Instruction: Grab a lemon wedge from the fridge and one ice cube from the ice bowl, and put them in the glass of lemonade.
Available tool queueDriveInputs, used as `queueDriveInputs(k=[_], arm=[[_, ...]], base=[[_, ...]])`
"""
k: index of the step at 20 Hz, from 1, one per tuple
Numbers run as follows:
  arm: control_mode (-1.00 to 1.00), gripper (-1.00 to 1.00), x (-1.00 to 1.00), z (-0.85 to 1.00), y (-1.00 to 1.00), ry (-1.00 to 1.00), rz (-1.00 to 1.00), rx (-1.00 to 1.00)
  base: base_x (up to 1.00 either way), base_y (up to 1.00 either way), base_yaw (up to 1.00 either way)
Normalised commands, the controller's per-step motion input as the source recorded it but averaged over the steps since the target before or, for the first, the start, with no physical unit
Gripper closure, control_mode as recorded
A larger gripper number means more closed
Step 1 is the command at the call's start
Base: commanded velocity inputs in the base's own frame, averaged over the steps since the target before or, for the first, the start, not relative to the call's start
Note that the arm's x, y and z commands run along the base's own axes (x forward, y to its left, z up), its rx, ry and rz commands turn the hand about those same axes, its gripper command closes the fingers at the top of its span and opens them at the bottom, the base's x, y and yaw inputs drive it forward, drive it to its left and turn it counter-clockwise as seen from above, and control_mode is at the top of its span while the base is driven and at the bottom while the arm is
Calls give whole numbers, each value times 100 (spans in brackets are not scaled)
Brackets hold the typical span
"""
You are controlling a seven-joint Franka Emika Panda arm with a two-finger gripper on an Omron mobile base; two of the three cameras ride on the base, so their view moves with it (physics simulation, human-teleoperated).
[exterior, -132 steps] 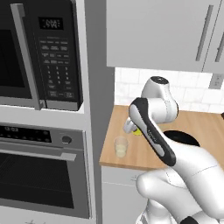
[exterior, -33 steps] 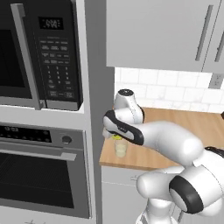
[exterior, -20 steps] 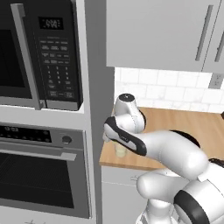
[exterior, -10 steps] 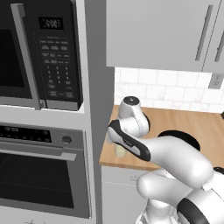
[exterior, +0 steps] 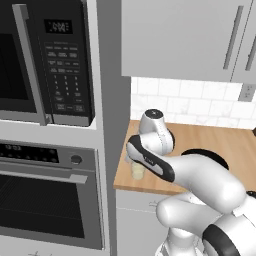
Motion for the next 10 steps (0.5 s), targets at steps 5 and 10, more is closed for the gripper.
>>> queueDriveInputs(k=[5, 10], arm=[[-100, 100, 10, 5, 0, 6, 0, 0], [-100, 100, 19, 1, 0, 2, 0, 0]], base=[[0, 0, 0], [0, 0, 0]])
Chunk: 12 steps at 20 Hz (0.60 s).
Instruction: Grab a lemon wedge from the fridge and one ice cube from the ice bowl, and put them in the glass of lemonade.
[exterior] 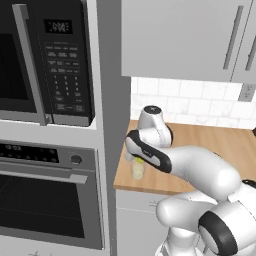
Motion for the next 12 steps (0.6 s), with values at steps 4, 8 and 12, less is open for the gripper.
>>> queueDriveInputs(k=[4, 8, 12], arm=[[-100, 100, 2, 0, 0, 0, 0, 0], [-100, 100, 0, 0, 4, 0, 0, 0], [-100, 100, 0, -1, 19, 0, 0, 0]], base=[[0, 0, 0], [0, 0, 0], [0, 0, 0]])
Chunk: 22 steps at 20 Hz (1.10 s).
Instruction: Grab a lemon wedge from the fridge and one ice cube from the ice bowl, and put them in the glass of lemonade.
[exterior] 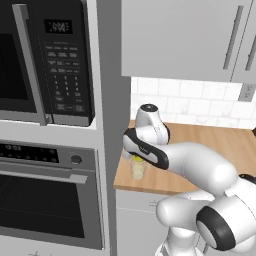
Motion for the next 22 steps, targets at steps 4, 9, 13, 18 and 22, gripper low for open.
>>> queueDriveInputs(k=[4, 9, 13, 18, 22], arm=[[-100, 100, 0, -3, 8, 0, 0, 0], [-100, 100, 0, -8, -10, -1, 0, 0], [-100, 100, 0, 0, 0, 0, 0, 0], [-100, 100, 0, -7, 0, 0, 0, 0], [-100, 100, 0, -28, 0, -1, 0, -1]], base=[[0, 0, 0], [0, 0, 0], [0, 0, 0], [0, 0, 0], [0, 0, 0]])
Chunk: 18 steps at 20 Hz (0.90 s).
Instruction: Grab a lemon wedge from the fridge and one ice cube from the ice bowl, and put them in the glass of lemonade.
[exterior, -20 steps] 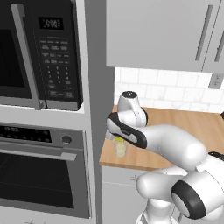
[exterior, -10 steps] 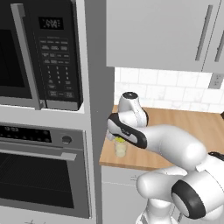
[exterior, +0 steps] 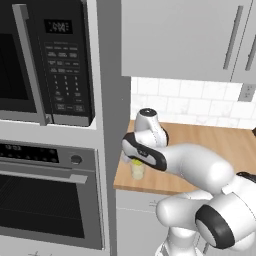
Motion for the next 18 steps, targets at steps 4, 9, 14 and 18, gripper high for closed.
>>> queueDriveInputs(k=[4, 9, 14, 18], arm=[[-100, 100, 0, -3, 0, 0, 0, 0], [-100, -100, 0, 0, 0, 0, 0, 0], [-100, -100, 0, 0, 0, 0, 0, 0], [-100, -100, 0, 0, 0, 0, 0, 0]], base=[[0, 0, 0], [0, 0, 0], [0, 0, 0], [0, 0, 0]])
